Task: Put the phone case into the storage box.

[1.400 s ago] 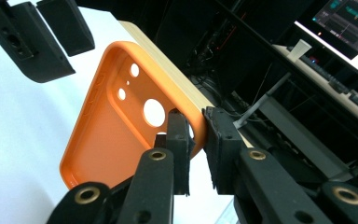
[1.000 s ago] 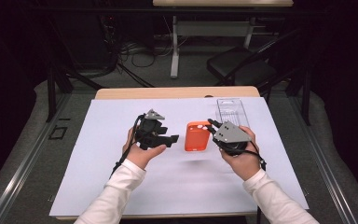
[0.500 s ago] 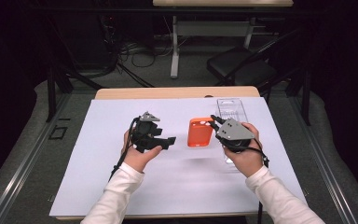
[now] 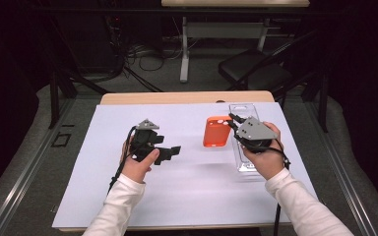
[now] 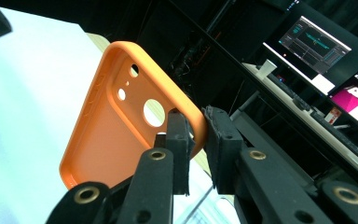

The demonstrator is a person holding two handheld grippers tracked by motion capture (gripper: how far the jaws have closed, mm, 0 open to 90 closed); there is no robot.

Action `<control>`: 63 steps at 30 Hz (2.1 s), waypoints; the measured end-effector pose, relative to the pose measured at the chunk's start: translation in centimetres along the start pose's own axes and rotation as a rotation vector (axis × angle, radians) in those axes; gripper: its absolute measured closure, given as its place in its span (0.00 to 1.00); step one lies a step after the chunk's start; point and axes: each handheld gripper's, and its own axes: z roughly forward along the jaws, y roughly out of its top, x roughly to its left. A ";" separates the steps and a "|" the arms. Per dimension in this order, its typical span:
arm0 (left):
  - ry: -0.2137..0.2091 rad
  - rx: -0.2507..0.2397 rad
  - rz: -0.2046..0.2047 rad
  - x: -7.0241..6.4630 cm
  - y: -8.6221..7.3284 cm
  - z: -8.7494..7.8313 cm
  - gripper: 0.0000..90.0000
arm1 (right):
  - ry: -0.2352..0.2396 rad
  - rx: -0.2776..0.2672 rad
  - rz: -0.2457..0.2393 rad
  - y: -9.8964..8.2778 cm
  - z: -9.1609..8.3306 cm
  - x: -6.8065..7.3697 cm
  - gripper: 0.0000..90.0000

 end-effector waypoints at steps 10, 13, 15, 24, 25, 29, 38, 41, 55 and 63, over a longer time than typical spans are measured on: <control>0.007 0.008 -0.005 1.0 -0.6 -0.6 0.18 | -0.035 -0.006 -0.035 0.5 -0.5 -1.7 0.89; 0.014 0.004 -0.010 1.2 -0.7 -0.8 0.18 | -0.050 -0.004 -0.040 0.5 -0.5 -2.3 0.89; 0.013 0.007 -0.012 1.4 -0.7 -1.0 0.18 | -0.057 -0.006 -0.040 0.4 -0.5 -2.6 0.89; 0.024 0.002 -0.027 1.8 -1.0 -1.4 0.18 | -0.081 0.006 -0.028 -0.3 -0.4 -4.4 0.89; 0.022 0.002 -0.028 1.8 -1.0 -1.3 0.18 | -0.084 0.008 -0.027 -0.4 -0.3 -4.6 0.89; 0.022 0.007 -0.027 2.0 -1.1 -1.3 0.18 | -0.091 0.020 -0.026 -0.8 -0.2 -5.4 0.89; 0.021 0.005 -0.028 2.1 -1.1 -1.5 0.18 | -0.107 0.037 -0.036 -1.6 0.2 -7.1 0.89; 0.022 0.003 -0.031 2.1 -1.1 -1.5 0.18 | -0.109 0.046 -0.047 -1.8 0.4 -7.6 0.89; 0.018 -0.001 -0.043 2.6 -1.3 -1.8 0.18 | -0.123 0.087 -0.077 -2.7 2.1 -9.8 0.89; 0.022 -0.002 -0.046 2.5 -1.4 -2.0 0.18 | -0.125 0.108 -0.087 -3.1 2.8 -10.4 0.89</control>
